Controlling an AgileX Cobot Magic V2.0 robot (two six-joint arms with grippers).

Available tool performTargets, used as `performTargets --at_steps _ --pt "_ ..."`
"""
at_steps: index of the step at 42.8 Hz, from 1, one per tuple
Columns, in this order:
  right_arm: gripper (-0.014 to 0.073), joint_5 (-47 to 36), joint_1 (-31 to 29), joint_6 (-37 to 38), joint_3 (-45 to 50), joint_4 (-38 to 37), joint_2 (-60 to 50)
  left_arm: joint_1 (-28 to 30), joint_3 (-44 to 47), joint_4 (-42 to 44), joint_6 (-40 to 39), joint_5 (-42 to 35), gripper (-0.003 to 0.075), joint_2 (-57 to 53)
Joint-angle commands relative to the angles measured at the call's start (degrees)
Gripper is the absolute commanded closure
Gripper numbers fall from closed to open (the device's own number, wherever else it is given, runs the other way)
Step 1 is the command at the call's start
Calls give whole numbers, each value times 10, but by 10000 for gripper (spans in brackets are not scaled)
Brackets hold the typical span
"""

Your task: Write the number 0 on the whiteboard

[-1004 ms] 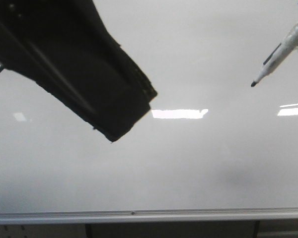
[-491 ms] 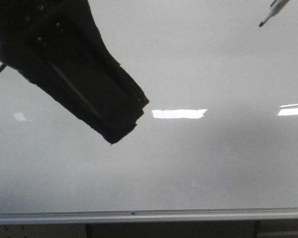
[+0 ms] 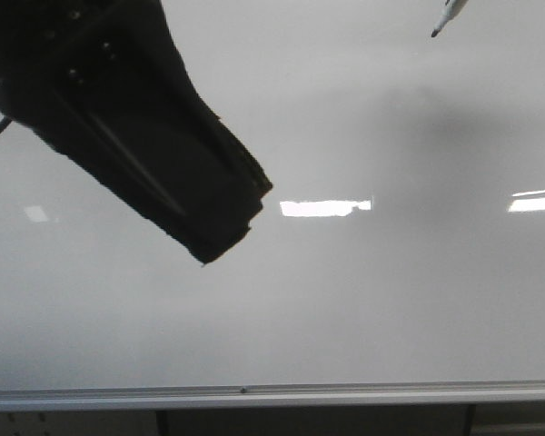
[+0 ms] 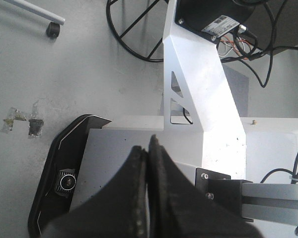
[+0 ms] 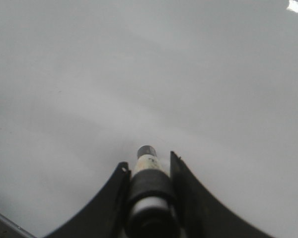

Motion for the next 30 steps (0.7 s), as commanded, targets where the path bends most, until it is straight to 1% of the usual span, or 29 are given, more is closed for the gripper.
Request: performTargets --at_steps 1,13,30 --pt "659 -52 -4 -5 -22 9 -3 -5 -17 -38 1 26 740 -20" --pt "659 -76 -1 -5 -22 10 21 -5 -17 -38 1 25 740 -20" --pt "659 -97 -1 -5 -22 13 26 -5 -17 -38 1 25 740 -20"
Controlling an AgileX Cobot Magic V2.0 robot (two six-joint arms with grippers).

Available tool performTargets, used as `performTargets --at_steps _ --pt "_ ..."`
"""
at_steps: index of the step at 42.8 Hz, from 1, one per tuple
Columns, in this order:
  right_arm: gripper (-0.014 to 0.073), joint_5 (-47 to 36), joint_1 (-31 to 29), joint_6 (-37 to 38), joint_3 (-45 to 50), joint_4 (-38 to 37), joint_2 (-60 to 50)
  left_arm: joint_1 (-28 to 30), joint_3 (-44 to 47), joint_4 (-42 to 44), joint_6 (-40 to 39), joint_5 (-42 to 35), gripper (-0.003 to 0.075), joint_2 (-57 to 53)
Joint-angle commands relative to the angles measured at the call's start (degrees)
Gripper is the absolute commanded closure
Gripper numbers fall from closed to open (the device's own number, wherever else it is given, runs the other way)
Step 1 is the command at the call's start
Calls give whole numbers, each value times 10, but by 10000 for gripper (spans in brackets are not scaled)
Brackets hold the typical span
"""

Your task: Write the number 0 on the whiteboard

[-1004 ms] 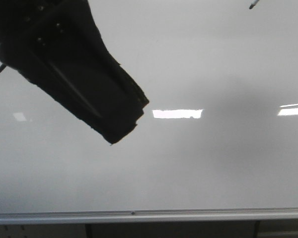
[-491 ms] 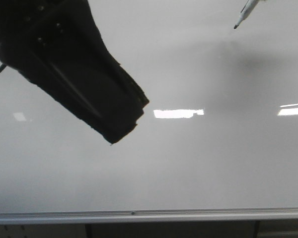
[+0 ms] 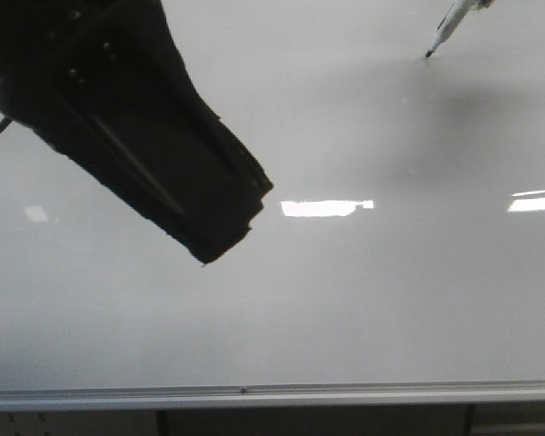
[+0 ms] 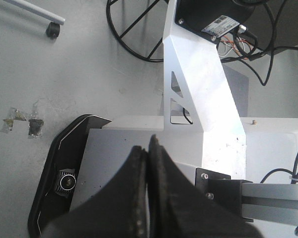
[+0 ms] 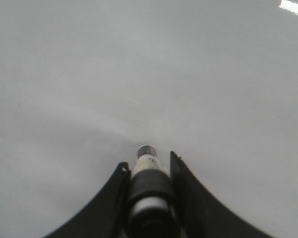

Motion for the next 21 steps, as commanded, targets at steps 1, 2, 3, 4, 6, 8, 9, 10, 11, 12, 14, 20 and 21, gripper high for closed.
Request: performTargets --at_steps 1,2,3,4,6,8,9,10,11,12,14,20,21 --pt "659 -40 -1 -5 -22 13 -19 -5 -17 -38 1 25 740 -20" --pt "659 -39 -1 -5 -22 13 -19 -5 -17 -38 1 25 740 -20" --pt "659 -39 -1 -5 -22 13 -18 -5 -17 -38 1 25 740 -20" --pt "659 -39 -1 -5 -22 13 -17 -5 -17 -38 1 25 740 -20" --pt "659 -39 -1 -5 -22 13 -14 -5 -17 -38 1 24 740 -20" --pt "659 -37 -1 -5 -22 13 -11 -5 -17 -38 1 24 740 -20" --pt "659 -35 -1 -5 -22 13 -9 -5 -17 -38 1 24 740 -20" --pt "659 -32 -1 -5 -22 13 -8 -5 -17 -38 1 24 740 -20" --pt "659 -30 -1 -5 -22 13 -7 -5 -17 -38 1 24 740 -20" --pt "659 -27 -1 -5 -22 13 -6 -5 -17 -38 1 24 740 -20" --pt "659 -23 -1 -5 -22 13 -4 -5 -17 -38 1 24 740 -20" --pt "659 -6 -1 -5 -22 13 3 -5 -17 -38 1 24 740 -20" --pt "659 -5 -1 -5 -22 13 5 -5 -17 -38 1 24 740 -20"
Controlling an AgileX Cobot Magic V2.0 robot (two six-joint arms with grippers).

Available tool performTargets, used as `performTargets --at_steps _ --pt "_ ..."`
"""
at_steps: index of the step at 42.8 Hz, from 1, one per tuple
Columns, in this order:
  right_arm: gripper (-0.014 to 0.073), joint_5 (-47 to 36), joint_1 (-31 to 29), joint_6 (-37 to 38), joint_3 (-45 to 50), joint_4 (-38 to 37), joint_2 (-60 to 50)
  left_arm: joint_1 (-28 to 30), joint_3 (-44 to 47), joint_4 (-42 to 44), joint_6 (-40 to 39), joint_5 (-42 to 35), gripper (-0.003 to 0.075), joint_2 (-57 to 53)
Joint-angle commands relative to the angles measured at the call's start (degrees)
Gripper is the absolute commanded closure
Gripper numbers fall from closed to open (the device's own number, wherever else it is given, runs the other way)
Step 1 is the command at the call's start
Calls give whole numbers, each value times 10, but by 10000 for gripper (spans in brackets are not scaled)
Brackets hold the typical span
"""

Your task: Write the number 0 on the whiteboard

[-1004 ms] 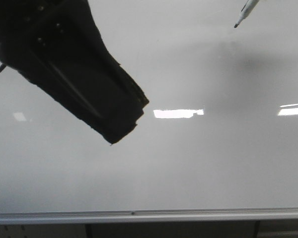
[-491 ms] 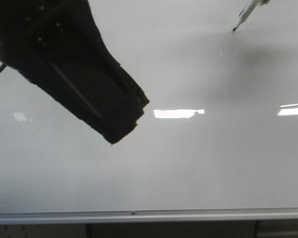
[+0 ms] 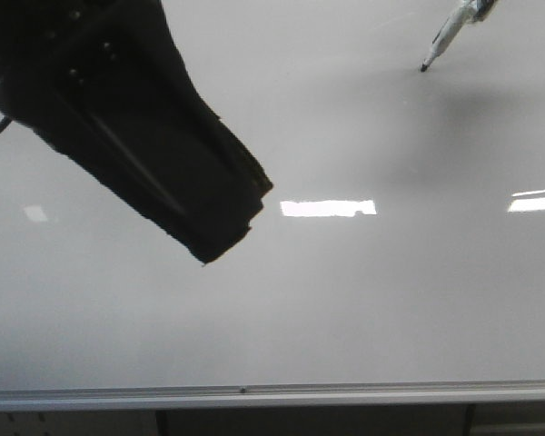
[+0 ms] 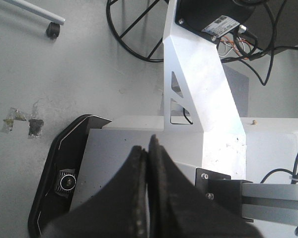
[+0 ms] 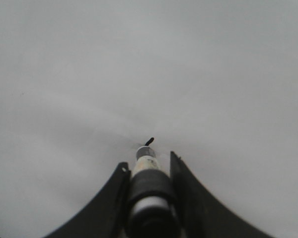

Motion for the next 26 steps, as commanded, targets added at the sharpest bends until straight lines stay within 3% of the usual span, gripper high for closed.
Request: performTargets --at_steps 1,26 --pt "659 -19 -1 -5 -21 9 -8 -5 -17 -38 1 24 740 -20" --pt "659 24 -1 -5 -21 -3 16 -5 -17 -38 1 24 740 -20"
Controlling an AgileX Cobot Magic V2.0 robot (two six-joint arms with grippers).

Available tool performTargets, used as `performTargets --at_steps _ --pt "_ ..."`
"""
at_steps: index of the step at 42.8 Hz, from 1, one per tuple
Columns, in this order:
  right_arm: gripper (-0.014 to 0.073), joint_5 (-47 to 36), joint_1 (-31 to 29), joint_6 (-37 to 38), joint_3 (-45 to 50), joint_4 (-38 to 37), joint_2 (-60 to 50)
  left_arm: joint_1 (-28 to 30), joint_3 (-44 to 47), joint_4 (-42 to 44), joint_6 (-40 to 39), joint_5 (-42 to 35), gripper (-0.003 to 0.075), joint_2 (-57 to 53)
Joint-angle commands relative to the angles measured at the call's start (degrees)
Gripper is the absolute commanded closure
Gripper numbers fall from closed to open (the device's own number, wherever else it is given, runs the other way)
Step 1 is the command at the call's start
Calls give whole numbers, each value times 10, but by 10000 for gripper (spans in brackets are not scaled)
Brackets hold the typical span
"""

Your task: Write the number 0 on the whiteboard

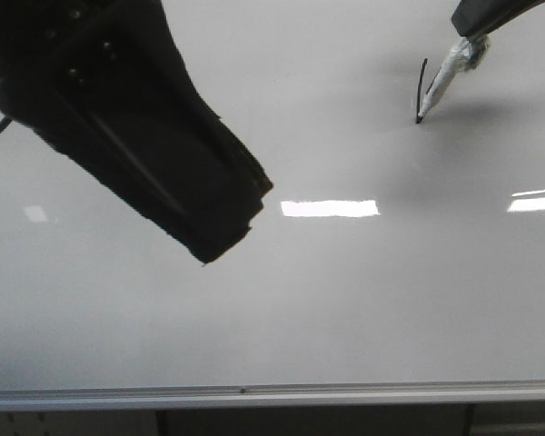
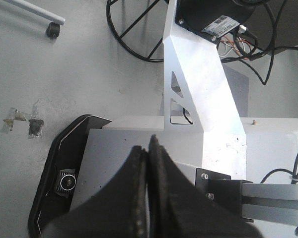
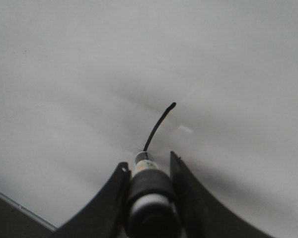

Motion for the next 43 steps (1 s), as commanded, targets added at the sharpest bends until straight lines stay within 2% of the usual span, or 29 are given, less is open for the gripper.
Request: performTargets --at_steps 1,26,43 --pt "659 -24 -1 -4 -21 -6 -16 -5 -17 -38 1 24 740 -20" --pt "659 -18 -4 33 -21 -69 -16 -5 -17 -38 1 24 740 -20" --pt "659 -19 -28 42 -21 -80 -17 -5 -17 -38 1 24 740 -20"
